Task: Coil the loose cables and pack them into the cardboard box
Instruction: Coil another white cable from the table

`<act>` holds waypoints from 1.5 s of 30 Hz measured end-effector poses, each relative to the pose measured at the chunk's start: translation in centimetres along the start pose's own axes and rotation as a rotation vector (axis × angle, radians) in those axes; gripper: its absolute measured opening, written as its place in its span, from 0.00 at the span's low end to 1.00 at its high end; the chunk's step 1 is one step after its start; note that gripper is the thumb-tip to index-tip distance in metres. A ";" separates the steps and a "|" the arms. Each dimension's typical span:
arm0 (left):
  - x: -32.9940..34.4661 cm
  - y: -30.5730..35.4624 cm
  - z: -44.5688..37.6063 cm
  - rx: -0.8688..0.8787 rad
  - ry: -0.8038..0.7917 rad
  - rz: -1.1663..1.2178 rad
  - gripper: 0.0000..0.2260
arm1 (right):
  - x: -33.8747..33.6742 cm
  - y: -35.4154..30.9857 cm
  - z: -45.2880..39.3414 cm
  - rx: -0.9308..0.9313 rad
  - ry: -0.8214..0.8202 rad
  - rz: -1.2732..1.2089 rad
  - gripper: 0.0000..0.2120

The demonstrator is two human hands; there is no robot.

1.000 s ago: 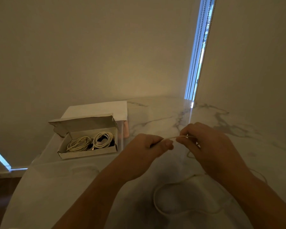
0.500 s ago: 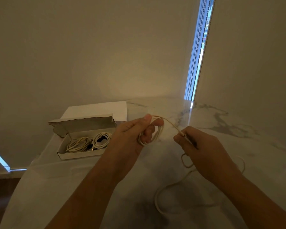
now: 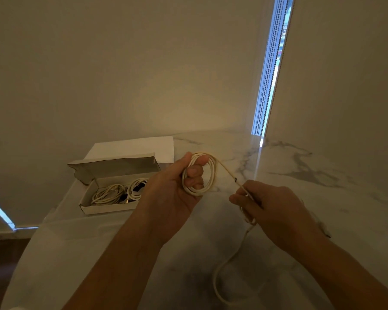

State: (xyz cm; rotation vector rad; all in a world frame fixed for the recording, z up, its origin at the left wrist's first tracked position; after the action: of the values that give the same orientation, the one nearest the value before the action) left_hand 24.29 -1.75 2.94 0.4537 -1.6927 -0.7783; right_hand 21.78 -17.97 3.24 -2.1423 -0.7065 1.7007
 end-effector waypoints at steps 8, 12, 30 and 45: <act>-0.1 -0.6 0.1 0.006 0.091 0.216 0.21 | 0.9 -0.3 0.6 -0.022 -0.086 0.043 0.06; -0.1 -0.8 0.0 0.040 0.134 0.247 0.20 | 1.1 -0.6 0.9 -0.065 -0.149 0.073 0.04; -0.9 -0.1 -0.2 0.208 0.204 0.232 0.21 | 2.0 -2.9 2.3 -0.035 -0.286 0.006 0.34; -1.2 -0.1 0.5 0.316 0.332 -0.435 0.09 | 3.1 -5.5 3.8 -0.276 -0.403 0.202 0.27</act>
State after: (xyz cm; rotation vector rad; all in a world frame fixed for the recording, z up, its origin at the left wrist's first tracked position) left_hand 24.12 -0.95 1.97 1.1358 -1.4195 -0.6937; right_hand 17.65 -11.93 2.68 -2.1236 -0.9012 2.3017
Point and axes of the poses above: each hand's wrist, its own z-axis away from the middle knuckle, its own x-axis out of the palm, y = z × x, the point moved 8 cm from there along -z, towards the middle knuckle, and after that the axes turned 7 degrees about x, right-handed, at the moved point
